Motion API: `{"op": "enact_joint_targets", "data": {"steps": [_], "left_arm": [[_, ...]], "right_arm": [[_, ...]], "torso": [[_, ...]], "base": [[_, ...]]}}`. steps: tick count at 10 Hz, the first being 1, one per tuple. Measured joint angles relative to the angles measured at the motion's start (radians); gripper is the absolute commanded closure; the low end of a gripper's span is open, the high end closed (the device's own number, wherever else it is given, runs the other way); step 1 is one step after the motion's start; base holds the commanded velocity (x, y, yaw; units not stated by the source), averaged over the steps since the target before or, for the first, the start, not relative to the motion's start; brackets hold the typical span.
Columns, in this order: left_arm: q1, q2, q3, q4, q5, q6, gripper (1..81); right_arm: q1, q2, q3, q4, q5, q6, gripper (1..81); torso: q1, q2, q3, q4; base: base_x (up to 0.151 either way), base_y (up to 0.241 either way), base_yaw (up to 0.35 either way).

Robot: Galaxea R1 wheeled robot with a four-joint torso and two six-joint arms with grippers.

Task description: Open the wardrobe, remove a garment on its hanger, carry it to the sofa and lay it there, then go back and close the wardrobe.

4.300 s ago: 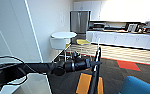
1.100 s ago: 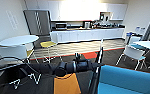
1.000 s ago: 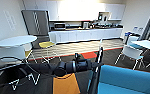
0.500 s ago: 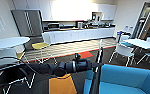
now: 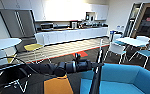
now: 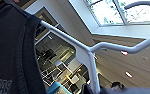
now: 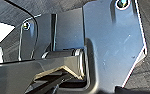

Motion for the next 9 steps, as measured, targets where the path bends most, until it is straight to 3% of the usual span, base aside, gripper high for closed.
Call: {"op": "enact_joint_targets", "data": {"steps": [9], "left_arm": [[0.005, -0.009, 0.006, 0.002, 0.004, 0.0, 81.1]], "right_arm": [[-0.002, 0.0, 0.0, 0.0, 0.0, 0.0, 1.0]], "torso": [[0.0, 0.0, 0.0, 0.0]], "base": [[0.0, 0.0, -0.155]]}}
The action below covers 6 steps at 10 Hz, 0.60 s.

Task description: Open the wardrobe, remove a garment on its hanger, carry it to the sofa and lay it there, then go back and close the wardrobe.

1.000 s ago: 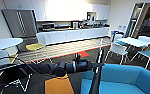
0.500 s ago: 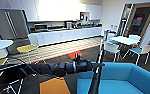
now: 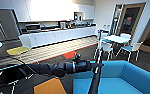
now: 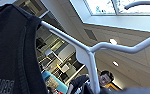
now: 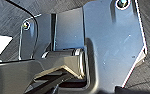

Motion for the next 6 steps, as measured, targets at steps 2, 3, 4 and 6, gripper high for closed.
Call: {"op": "enact_joint_targets", "data": {"steps": [2, 3, 4, 6], "left_arm": [[0.0, 0.001, 0.0, 0.0, 0.002, 0.0, 81.1], [0.0, 0.001, 0.0, 0.0, 0.003, 0.0, 81.1], [0.0, 0.005, 0.0, 0.0, 0.003, 0.0, 81.1], [0.0, 0.008, -0.002, 0.001, 0.004, 0.0, 81.1]], "right_arm": [[0.0, 0.0, 0.0, 0.0, 0.0, 0.0, 1.0], [0.002, 0.0, 0.0, 0.0, 0.0, 0.0, 1.0], [0.002, 0.0, 0.0, 0.0, -0.001, 0.0, 1.0], [0.003, 0.0, 0.0, 0.0, 0.0, 0.0, 1.0]], "torso": [[0.0, 0.0, 0.0, 0.0], [0.0, 0.0, 0.0, 0.0], [0.0, 0.0, 0.0, 0.0], [0.0, 0.0, 0.0, 0.0]], "base": [[0.0, 0.0, -0.155], [0.0, 0.0, -0.155], [0.0, 0.0, -0.155], [0.0, 0.0, -0.155]]}}
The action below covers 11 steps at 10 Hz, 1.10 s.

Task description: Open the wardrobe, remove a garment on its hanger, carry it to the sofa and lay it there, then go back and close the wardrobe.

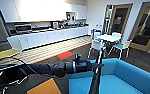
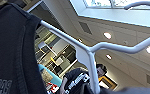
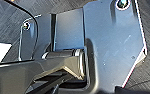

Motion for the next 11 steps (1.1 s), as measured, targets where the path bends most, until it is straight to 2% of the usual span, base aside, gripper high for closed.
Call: {"op": "enact_joint_targets", "data": {"steps": [11], "left_arm": [[0.016, -0.002, -0.003, 0.006, 0.005, 0.0, 81.1]], "right_arm": [[0.002, 0.0, 0.0, 0.0, 0.0, 0.0, 1.0]], "torso": [[0.0, 0.0, 0.0, 0.0]], "base": [[0.0, 0.0, -0.155]]}}
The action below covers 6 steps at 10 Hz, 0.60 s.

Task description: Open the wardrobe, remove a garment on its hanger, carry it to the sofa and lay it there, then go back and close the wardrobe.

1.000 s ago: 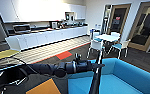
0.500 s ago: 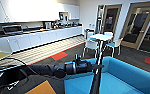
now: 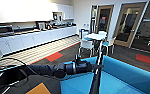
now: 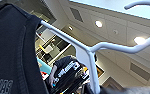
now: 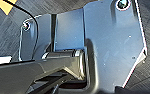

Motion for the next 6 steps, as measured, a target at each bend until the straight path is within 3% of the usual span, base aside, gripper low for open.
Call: {"op": "enact_joint_targets", "data": {"steps": [2, 6], "left_arm": [[0.0, -0.001, 0.0, 0.0, 0.0, 0.0, 81.1], [0.002, -0.001, 0.0, 0.021, 0.022, 0.0, 81.1]], "right_arm": [[0.001, 0.0, 0.0, 0.0, 0.001, 0.0, 1.0], [0.0, 0.001, 0.0, 0.0, 0.0, 0.0, 1.0]], "torso": [[0.0, 0.0, 0.0, 0.0], [0.0, 0.0, 0.0, 0.0]], "base": [[0.0, 0.0, -0.14], [0.027, 0.019, 0.0]]}}
